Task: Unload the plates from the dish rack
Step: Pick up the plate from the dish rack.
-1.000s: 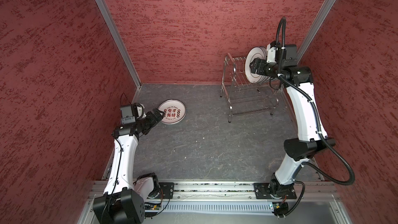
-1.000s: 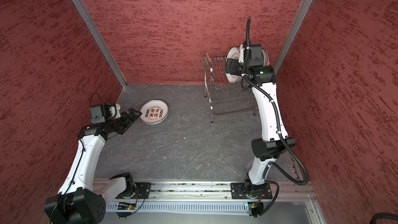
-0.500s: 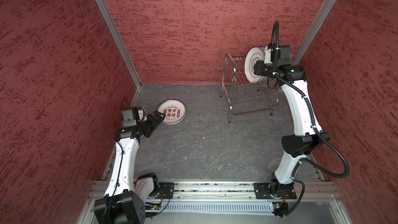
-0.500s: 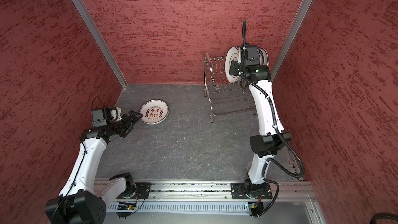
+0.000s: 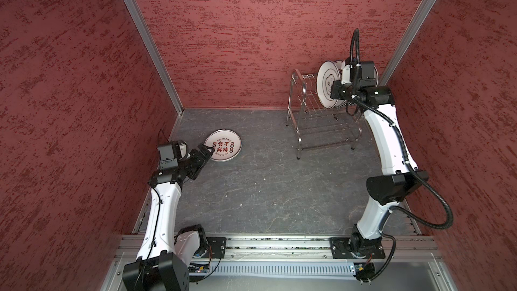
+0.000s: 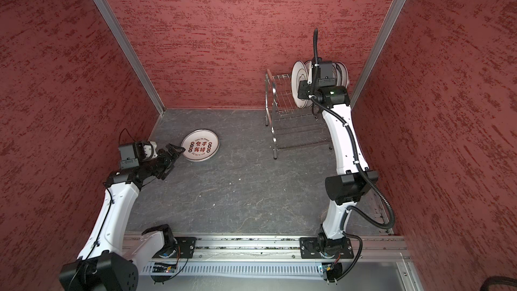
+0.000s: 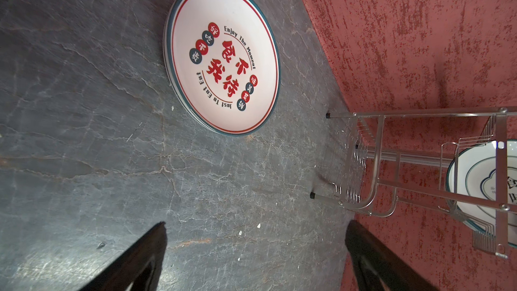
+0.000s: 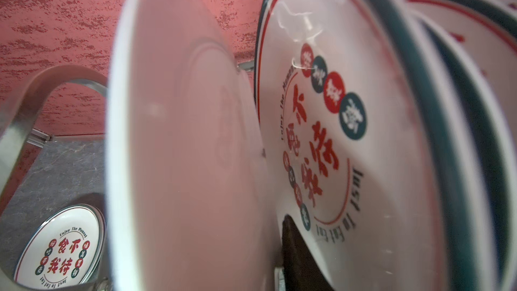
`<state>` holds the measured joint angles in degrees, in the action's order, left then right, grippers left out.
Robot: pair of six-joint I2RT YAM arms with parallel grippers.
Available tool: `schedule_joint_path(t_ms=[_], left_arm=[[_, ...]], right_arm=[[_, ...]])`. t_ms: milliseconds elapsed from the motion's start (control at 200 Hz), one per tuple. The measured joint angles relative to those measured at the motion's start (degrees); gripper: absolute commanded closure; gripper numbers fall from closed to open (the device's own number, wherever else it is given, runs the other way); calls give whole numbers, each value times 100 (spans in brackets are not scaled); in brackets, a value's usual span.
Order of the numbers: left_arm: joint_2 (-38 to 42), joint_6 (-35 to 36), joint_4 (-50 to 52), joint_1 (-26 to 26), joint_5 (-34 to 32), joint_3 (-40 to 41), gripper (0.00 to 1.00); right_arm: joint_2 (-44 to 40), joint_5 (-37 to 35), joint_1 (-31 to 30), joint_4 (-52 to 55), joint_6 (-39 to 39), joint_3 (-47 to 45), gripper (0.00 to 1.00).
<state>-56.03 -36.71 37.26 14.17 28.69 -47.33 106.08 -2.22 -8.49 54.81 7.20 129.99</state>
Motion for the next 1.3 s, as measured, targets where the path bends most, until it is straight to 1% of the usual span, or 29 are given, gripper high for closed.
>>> schedule_joint_path(t_ms=[200, 351, 471, 511, 771, 1037, 1147, 1302], left_arm=[[72, -162, -131, 15, 35, 105, 1], [85, -142, -127, 28, 13, 111, 1], [136, -74, -111, 31, -103, 111, 1], [177, -55, -94, 31, -164, 111, 0], [323, -31, -33, 31, -444, 111, 0], [321, -33, 39, 28, -481, 111, 1], [321, -31, 44, 17, -474, 111, 0], [317, 74, 66, -9, -306, 103, 1]], right_arm=[[-33, -179, 4, -26, -190, -61, 81], [-219, -380, 11, -190, -271, -343, 86], [-413, -382, 13, -334, -299, -490, 90], [-487, -278, 11, -439, -291, -507, 91], [-1023, 94, -57, -1106, -319, -527, 94], [-1565, 131, -72, -1753, -492, -693, 96], [-2041, 48, -72, -2081, -544, -1104, 96], [-3213, -157, -76, -2640, -542, -2337, 97]])
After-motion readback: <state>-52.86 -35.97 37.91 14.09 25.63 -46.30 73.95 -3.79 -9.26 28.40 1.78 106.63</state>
